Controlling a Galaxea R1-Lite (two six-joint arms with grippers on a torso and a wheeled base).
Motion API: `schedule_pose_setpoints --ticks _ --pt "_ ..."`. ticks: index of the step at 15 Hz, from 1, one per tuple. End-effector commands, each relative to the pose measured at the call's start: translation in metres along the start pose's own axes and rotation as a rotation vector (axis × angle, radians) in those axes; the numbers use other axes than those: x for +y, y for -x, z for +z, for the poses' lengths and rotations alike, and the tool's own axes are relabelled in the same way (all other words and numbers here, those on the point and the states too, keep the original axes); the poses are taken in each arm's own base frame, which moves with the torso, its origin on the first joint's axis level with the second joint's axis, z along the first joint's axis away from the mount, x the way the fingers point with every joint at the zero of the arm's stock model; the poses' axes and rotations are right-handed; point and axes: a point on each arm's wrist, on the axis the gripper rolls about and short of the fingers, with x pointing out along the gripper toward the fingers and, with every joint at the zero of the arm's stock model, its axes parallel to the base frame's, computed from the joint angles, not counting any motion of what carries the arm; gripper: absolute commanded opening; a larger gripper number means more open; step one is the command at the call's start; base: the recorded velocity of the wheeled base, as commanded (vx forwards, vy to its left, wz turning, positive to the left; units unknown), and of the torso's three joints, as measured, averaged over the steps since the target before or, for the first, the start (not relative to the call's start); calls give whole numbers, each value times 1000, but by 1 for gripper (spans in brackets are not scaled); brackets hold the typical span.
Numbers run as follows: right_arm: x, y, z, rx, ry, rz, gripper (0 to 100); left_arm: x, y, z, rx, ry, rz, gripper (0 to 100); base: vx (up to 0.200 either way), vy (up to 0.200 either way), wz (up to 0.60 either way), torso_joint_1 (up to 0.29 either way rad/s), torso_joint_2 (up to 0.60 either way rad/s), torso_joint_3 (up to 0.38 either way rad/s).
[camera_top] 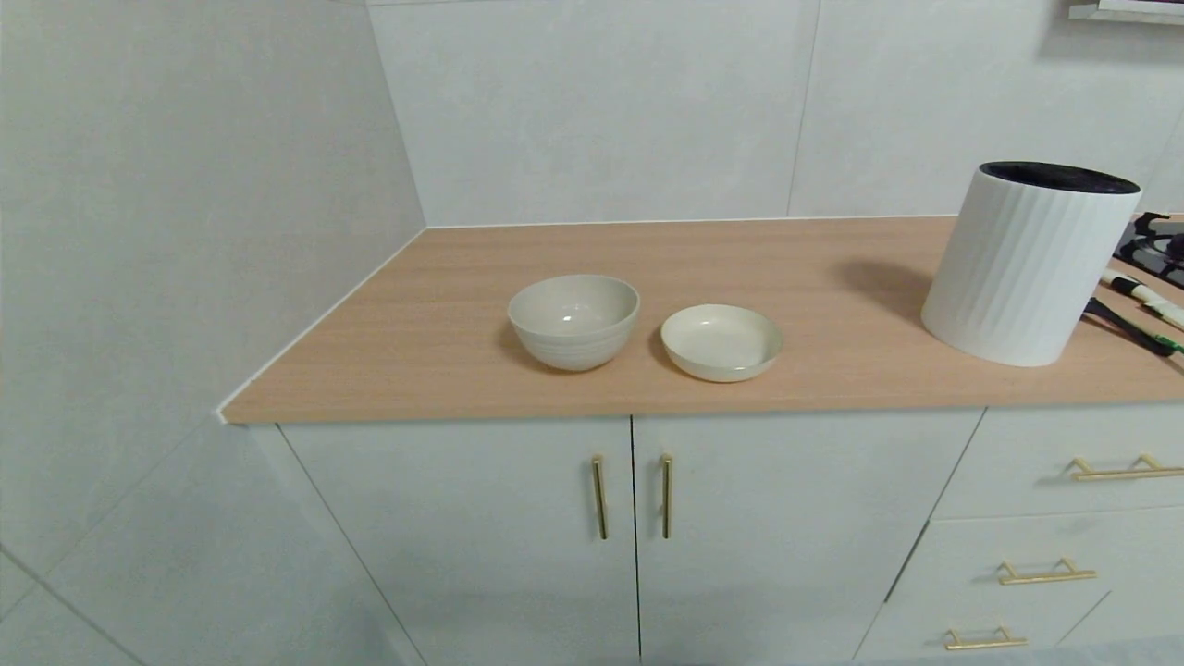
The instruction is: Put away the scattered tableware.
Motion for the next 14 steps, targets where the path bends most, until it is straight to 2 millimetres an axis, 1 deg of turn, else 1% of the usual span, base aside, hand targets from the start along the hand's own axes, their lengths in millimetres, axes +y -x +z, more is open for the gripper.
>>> schedule_pose_setpoints --ticks 1,9,14 --pt "0 0 0 1 0 0 100 0 0 0 0 0 1 100 0 0 0 -193 481 300" --pt "0 0 0 1 0 0 100 0 0 0 0 0 1 100 0 0 0 -167 470 300" --pt "0 0 0 1 0 0 100 0 0 0 0 0 1 100 0 0 0 -112 440 311"
